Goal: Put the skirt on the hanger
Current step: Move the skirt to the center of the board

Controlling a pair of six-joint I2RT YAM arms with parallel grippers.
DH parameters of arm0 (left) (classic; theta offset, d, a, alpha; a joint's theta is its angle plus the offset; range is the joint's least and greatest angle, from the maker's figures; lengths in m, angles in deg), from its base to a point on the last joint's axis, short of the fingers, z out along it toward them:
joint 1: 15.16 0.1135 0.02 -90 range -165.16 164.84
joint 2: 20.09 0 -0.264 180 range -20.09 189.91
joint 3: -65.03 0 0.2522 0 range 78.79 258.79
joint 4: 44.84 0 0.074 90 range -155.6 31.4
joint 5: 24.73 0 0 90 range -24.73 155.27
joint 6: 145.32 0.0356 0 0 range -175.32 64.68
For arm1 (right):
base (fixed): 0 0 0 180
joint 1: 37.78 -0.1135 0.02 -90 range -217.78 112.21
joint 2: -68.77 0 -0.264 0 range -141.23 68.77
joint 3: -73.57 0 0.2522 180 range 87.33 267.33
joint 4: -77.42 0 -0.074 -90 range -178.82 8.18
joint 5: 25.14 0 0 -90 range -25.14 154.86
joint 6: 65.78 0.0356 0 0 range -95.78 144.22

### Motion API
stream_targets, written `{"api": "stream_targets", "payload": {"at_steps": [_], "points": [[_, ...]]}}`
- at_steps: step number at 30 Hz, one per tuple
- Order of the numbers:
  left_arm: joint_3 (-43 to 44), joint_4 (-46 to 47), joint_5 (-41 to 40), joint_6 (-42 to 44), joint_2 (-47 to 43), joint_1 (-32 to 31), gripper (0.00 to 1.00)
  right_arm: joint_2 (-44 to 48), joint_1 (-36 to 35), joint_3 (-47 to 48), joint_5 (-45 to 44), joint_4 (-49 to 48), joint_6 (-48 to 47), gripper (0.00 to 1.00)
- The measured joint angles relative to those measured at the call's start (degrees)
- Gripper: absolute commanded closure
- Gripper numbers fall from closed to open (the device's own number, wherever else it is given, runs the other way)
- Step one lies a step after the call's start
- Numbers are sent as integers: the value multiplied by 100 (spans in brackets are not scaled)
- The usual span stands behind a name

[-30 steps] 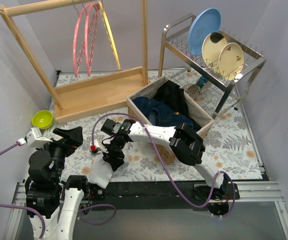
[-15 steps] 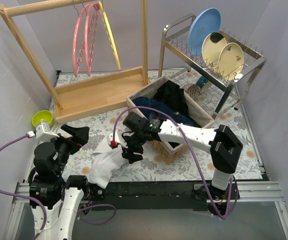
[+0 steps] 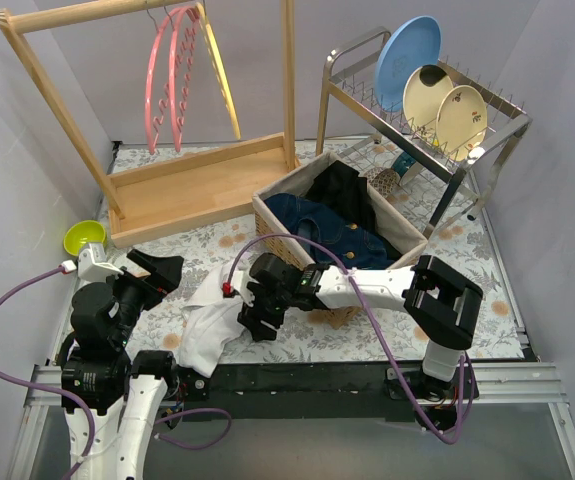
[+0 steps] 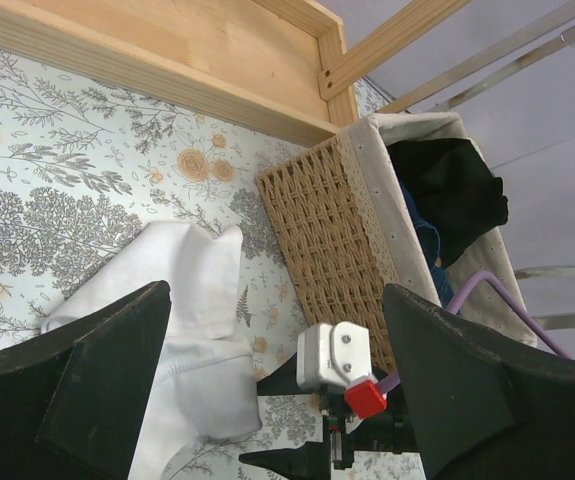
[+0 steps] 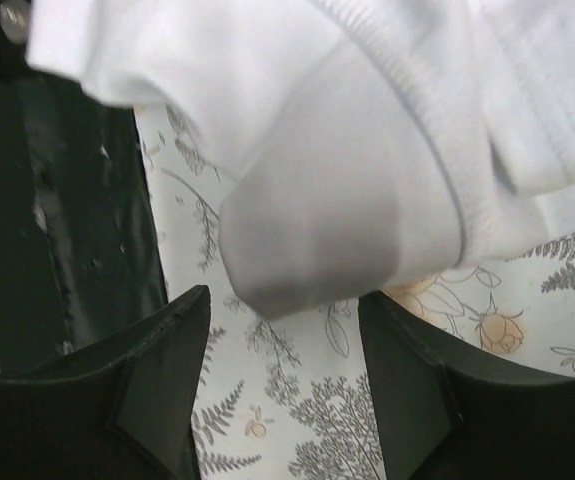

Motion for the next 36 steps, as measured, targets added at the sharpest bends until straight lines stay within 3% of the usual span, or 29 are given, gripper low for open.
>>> {"api": "stream_targets", "payload": {"at_steps": [3, 4, 6, 8, 10, 19, 25, 31, 36], "points": [[0, -2, 20, 0, 0, 0, 13, 0, 0, 0, 33, -337, 455, 37], [0, -2, 24, 0, 2, 0, 13, 0, 0, 0, 26, -424, 581, 43], [0, -2, 33, 0, 2, 0, 13, -15, 2, 2, -42, -546, 765, 59], [0, -4, 35, 0, 4, 0, 12, -83, 2, 50, -166, -551, 831, 84], [0, -17, 35, 0, 4, 0, 13, -249, 2, 225, -313, -446, 837, 99], [-4, -9, 133, 26, 39, 0, 14, -208, 48, 1045, -1464, 190, -101, 99], [-190, 79, 957, 197, 446, 0, 23, 24, 120, 2059, -1867, 743, -846, 99], [-330, 74, 1834, 446, 1027, -81, 28, -13, 444, 2677, -1810, 1200, -1012, 99], [-330, 157, 2391, 562, 1488, -251, 28, -566, 1008, 3805, -1421, 1539, -662, 99]]}}
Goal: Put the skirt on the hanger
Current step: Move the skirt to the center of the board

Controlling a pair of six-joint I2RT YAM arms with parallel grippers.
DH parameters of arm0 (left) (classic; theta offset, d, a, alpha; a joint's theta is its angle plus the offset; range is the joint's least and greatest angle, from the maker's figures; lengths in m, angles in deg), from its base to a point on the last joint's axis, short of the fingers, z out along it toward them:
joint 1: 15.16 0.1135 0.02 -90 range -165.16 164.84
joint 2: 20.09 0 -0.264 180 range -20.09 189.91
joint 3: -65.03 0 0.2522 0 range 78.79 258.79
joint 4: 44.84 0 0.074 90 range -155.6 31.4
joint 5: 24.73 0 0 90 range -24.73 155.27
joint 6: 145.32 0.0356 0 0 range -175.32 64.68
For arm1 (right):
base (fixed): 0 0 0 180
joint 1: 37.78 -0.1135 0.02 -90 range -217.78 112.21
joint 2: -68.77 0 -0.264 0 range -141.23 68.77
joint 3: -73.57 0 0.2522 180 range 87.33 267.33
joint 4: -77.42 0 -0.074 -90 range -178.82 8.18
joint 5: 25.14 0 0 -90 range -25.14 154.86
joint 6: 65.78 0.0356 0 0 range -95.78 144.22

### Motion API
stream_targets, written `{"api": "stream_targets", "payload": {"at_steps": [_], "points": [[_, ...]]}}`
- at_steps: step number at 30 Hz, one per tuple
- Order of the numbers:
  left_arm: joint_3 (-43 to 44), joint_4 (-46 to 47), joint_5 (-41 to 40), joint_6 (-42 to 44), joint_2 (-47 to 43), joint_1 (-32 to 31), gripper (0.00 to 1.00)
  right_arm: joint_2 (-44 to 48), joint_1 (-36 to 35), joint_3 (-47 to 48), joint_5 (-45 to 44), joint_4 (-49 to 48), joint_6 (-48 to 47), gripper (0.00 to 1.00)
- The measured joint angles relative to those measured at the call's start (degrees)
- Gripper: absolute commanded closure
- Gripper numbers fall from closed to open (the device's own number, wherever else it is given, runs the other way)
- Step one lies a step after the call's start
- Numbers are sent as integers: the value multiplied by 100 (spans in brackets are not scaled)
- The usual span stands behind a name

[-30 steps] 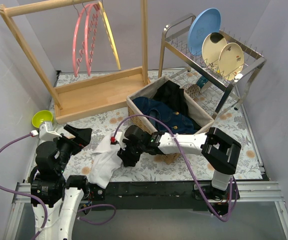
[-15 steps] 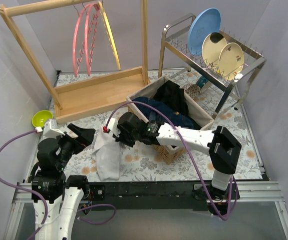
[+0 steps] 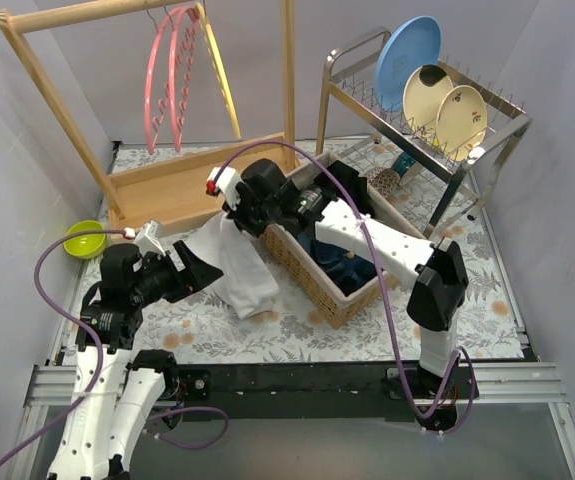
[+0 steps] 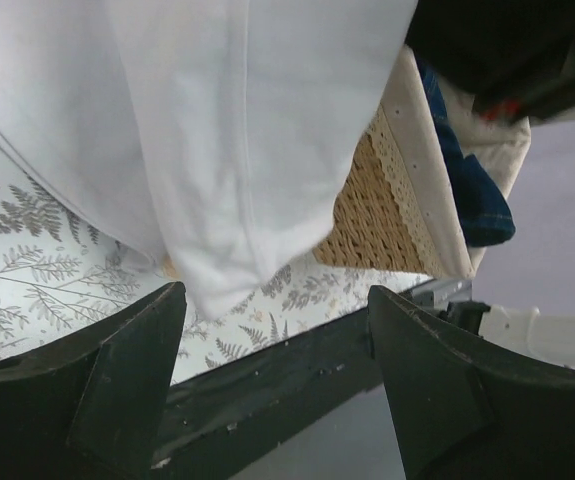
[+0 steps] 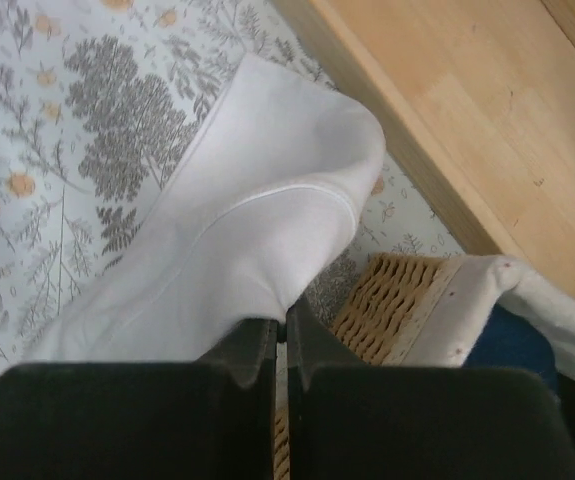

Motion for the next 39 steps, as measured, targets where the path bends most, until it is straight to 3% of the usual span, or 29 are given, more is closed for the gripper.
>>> {"api": "stream_targets", "payload": {"at_steps": [5, 7, 12, 16, 20, 24, 31, 35, 39], "points": [[-92, 131, 286, -4, 330, -216, 27, -680, 234, 964, 295, 199, 645, 99], [-120, 166, 286, -4, 393, -306, 23, -850, 223, 1132, 398, 262, 872, 99], [-177, 302, 118, -26, 511, -577, 23, -1078, 195, 1231, 588, 372, 1401, 99], [-278, 505, -402, -175, 782, -1368, 23, -1152, 197, 1233, 673, 413, 1698, 99], [-195, 575, -1888, -564, 1517, -3250, 22, -1161, 260, 1246, 761, 413, 1851, 99], [389, -7, -3825, -1331, 2774, -5075, 25, -1161, 387, 1239, 866, 411, 1917, 99], [1058, -1040, -6131, -2813, 4540, -6190, 26, -1158, 501, 1117, 1054, 404, 2026, 99], [1416, -1499, -6911, -3473, 5337, -6664, 27, -1158, 494, 1069, 1158, 407, 2052, 99], [1543, -1545, -7407, -3720, 5674, -6734, 29, -1143, 487, 1010, 1231, 387, 2068, 99]]}}
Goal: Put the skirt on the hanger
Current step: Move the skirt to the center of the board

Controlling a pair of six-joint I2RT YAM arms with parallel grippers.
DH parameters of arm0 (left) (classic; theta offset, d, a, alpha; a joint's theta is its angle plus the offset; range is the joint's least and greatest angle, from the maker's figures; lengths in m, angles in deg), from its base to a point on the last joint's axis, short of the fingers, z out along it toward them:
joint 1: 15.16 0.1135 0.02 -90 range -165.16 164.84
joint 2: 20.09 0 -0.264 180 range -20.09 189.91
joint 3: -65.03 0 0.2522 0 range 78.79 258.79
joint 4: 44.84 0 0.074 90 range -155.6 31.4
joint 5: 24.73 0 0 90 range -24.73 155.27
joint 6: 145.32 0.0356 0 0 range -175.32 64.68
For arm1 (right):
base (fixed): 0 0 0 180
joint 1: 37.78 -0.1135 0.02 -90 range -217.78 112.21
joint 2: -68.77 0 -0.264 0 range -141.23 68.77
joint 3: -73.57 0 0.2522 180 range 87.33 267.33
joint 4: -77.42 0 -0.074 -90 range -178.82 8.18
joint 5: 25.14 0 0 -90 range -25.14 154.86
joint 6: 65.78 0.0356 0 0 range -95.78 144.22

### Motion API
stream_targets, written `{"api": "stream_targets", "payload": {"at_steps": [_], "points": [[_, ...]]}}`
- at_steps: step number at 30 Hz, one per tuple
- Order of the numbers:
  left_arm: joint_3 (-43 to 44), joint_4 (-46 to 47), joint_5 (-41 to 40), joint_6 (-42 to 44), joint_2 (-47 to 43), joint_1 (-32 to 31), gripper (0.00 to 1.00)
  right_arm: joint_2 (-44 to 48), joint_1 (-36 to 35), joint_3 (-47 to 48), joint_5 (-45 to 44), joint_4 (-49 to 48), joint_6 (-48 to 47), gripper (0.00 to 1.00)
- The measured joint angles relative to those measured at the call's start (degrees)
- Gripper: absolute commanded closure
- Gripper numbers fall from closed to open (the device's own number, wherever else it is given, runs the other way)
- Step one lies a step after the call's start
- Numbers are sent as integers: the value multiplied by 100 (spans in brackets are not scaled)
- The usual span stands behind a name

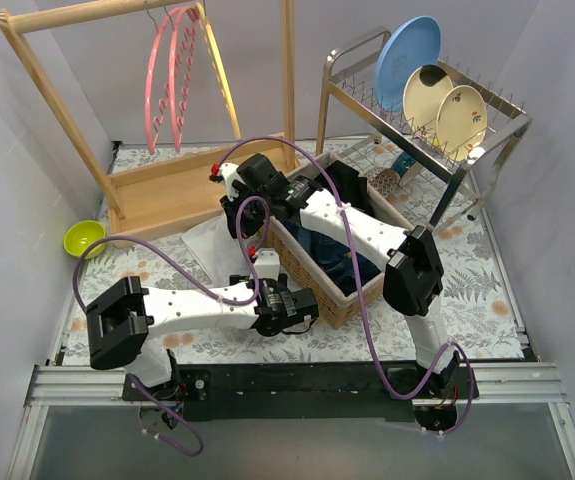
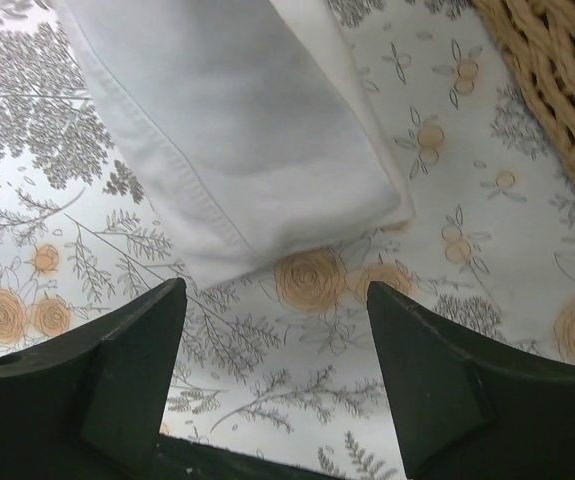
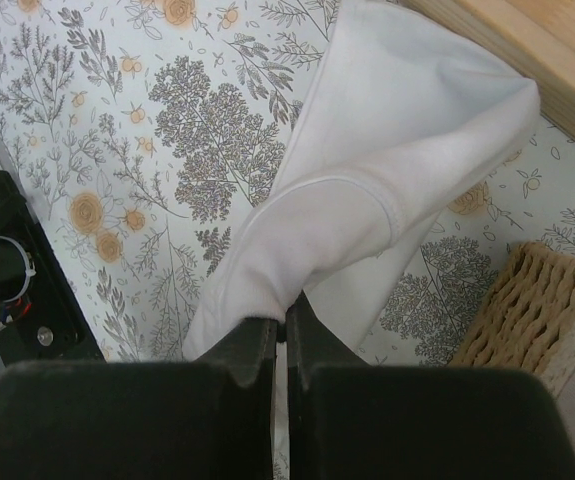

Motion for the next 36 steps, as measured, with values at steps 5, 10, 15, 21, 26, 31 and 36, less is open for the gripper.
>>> {"api": "stream_targets", "payload": {"at_steps": [5, 10, 15, 21, 26, 31, 36], "points": [[-2, 31, -450, -103, 181, 2, 31, 44, -2, -105, 63, -15, 2, 99], [-4, 243, -643, -66, 435, 2, 34, 59, -2, -105, 111, -20, 4, 99], [-122, 693, -678, 146, 557, 2, 39, 59, 4, -105, 122, -20, 20, 99], [-111, 599, -986, -37, 789, 48, 65, 66, 4, -133, 149, -28, 22, 99], [-98, 413, -1141, -214, 940, 151, 88, 136, 4, -297, 155, -50, 0, 99], [-136, 334, -1099, -177, 656, 164, 99, 278, 2, -455, 114, -68, -136, 99], [-562, 763, -721, 424, -962, 164, 100, 455, 9, -476, -79, 55, -673, 99]]}}
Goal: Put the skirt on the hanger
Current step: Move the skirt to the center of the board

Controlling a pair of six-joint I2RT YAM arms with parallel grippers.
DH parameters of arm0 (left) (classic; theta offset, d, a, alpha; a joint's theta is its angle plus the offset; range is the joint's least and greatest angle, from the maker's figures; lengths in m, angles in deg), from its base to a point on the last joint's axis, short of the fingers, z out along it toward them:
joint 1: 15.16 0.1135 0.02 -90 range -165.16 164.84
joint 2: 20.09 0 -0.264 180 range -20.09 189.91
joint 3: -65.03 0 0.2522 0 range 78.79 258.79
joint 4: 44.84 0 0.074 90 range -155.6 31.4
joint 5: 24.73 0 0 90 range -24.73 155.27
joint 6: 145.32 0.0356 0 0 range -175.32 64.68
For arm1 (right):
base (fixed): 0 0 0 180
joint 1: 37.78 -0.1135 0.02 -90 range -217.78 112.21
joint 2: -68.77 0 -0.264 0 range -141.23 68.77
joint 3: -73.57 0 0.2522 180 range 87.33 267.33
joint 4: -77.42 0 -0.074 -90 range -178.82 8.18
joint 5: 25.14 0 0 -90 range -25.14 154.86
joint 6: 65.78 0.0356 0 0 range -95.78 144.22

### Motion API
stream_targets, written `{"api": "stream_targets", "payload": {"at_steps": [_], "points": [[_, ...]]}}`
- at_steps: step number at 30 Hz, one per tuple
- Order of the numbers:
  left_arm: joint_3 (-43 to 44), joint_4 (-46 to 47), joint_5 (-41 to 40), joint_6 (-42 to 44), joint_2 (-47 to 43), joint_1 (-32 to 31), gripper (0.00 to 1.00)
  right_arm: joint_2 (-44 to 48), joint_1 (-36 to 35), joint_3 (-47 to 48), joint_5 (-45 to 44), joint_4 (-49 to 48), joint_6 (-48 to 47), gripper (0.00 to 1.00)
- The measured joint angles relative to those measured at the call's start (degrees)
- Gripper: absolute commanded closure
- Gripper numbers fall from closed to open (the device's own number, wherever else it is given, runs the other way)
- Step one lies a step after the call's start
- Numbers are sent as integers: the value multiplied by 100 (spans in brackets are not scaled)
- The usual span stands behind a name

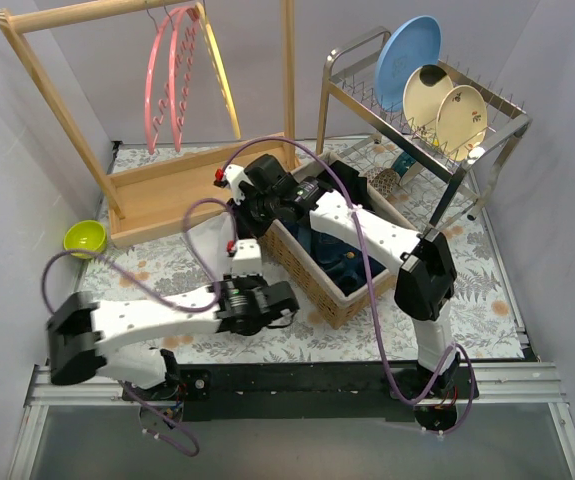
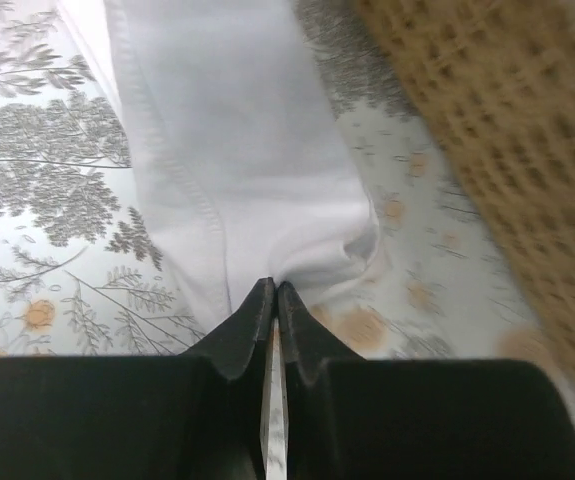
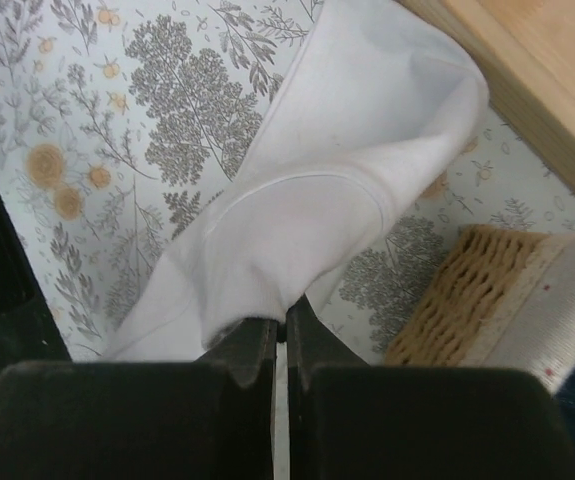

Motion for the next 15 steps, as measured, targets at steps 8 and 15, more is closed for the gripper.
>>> {"api": "stream_targets", "payload": {"at_steps": [8, 15], "points": [[-448, 710, 682, 1045, -3167, 76, 100, 581, 157, -105, 328, 876, -1939, 99], [260, -44, 623, 1290, -3366, 92, 100, 1060, 551, -107, 1150, 2098, -3635, 99]]}}
